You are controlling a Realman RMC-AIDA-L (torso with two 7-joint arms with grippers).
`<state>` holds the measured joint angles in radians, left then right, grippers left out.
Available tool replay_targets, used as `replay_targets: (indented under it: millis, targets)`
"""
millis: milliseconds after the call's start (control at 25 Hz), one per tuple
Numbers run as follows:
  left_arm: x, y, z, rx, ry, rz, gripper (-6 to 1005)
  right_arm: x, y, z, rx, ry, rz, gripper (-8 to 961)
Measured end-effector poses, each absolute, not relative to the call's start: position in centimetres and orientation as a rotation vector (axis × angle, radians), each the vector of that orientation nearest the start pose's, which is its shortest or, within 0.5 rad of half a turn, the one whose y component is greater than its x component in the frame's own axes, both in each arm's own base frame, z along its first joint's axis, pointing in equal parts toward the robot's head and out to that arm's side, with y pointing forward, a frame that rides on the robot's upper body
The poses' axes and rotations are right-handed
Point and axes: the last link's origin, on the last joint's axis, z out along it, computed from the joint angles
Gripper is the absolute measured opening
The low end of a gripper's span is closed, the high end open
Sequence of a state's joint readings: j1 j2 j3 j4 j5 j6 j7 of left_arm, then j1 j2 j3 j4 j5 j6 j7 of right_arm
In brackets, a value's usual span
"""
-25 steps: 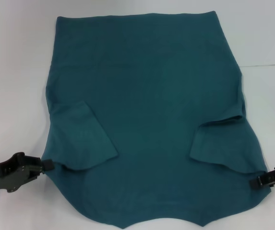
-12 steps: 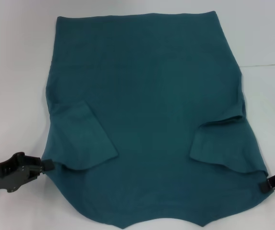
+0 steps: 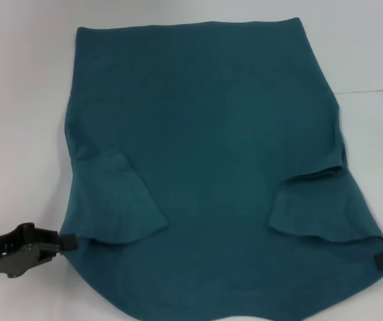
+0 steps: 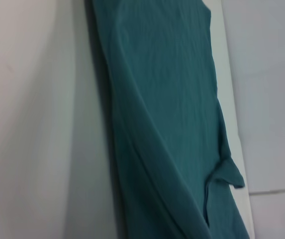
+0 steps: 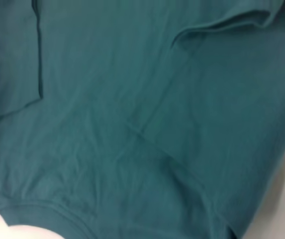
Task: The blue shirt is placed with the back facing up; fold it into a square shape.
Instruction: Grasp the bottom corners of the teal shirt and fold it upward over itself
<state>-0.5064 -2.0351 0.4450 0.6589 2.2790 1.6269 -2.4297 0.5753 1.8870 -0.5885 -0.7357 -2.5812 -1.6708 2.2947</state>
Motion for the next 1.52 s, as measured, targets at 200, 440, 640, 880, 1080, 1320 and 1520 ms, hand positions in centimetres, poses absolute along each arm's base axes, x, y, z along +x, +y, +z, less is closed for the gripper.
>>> replay_targets:
  millis: [200, 440, 640, 880, 1080, 1320, 1520]
  targets:
    - [-31.0, 29.9, 3.2, 2.175, 2.21, 0.664, 18, 33.5, 30.8, 8.9, -2.343, 1.842, -0.024, 46]
    - [-31.7, 28.3, 3.3, 2.161, 2.217, 0.561, 18, 33.7, 28.9, 8.8, -2.388, 1.913, -0.052, 46]
    - [-32.0, 26.7, 3.9, 2.153, 2.198, 0.509, 19, 34.0, 27.6, 8.7, -2.402, 1.962, -0.062, 46]
    - [-32.6, 24.8, 4.5, 2.122, 2.207, 0.451, 19, 34.3, 26.2, 8.6, -2.437, 2.002, -0.076, 46]
    - [-32.8, 24.3, 4.4, 2.117, 2.207, 0.42, 18, 34.4, 25.8, 8.0, -2.457, 1.999, -0.122, 46]
    - [-30.0, 26.6, 4.6, 2.121, 2.051, 0.591, 19, 32.8, 28.1, 9.4, -2.482, 1.886, 0.139, 46]
    - [-27.3, 30.3, 3.8, 2.077, 2.0, 0.724, 19, 31.7, 31.4, 10.8, -2.367, 1.804, 0.37, 46]
